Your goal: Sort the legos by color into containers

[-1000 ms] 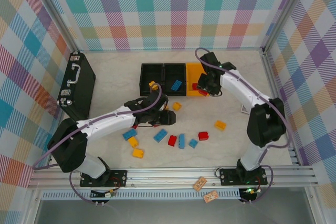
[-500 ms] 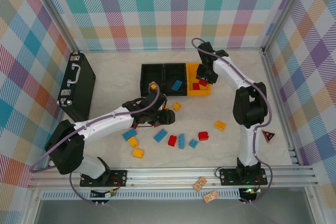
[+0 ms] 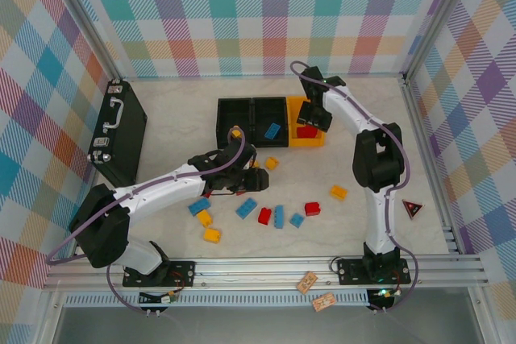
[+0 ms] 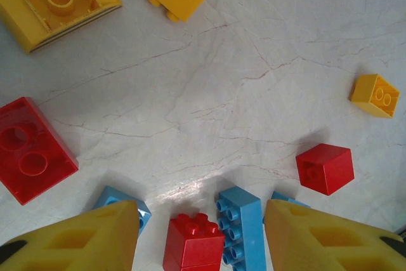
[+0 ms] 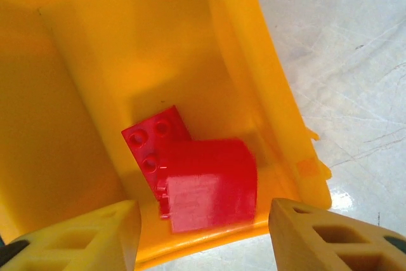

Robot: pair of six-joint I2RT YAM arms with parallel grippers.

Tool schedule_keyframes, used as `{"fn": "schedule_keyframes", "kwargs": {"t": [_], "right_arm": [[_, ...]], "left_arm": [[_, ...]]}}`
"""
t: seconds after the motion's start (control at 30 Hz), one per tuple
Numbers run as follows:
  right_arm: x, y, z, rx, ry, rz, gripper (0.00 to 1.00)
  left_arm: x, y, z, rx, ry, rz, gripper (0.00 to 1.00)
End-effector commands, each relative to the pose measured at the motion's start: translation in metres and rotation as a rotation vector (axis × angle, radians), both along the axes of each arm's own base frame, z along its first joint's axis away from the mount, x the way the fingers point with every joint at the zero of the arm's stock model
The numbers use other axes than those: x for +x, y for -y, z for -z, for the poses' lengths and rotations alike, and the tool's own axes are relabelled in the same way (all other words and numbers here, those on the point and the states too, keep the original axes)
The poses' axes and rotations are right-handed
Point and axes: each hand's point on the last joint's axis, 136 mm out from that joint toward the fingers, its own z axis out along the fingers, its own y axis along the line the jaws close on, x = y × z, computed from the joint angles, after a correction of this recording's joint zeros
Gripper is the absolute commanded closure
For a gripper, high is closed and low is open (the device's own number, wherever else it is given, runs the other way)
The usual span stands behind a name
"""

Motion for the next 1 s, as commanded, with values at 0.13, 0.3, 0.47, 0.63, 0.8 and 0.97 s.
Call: {"fn": "schedule_keyframes", "kwargs": {"t": [0.13,0.3,0.47,0.63,0.8,0.97], "right_arm": [[-0.011,-0.005,-0.032,0.038,0.05,-0.027,0.42],[-0.032,-0.014,-0.045,0.101,0.086,-0.062,0.43],[-0.068,-0.018,-0.049,0.154,0.1,-0.098,0.43],[-0.107,-0.015,-0.047,0.204,0.109,-0.128,0.43],[-0.146,-0.005,-0.04,0.21,0.068,-0.132,0.42],[-0.186,0.001,-0.028,0.189,0.023,-0.166,0.41]], "left_arm": [[-0.001,-0.003,-0.002,0.008,0.018,-0.034,0.45],[0.001,-0.009,-0.003,0.021,0.031,-0.061,0.44],[0.001,-0.019,-0.003,0.04,0.038,-0.096,0.44],[-0.001,-0.027,-0.002,0.062,0.037,-0.116,0.44],[-0.002,-0.024,0.001,0.059,0.023,-0.095,0.44],[-0.006,-0.013,0.0,0.024,0.005,-0.041,0.44]]}}
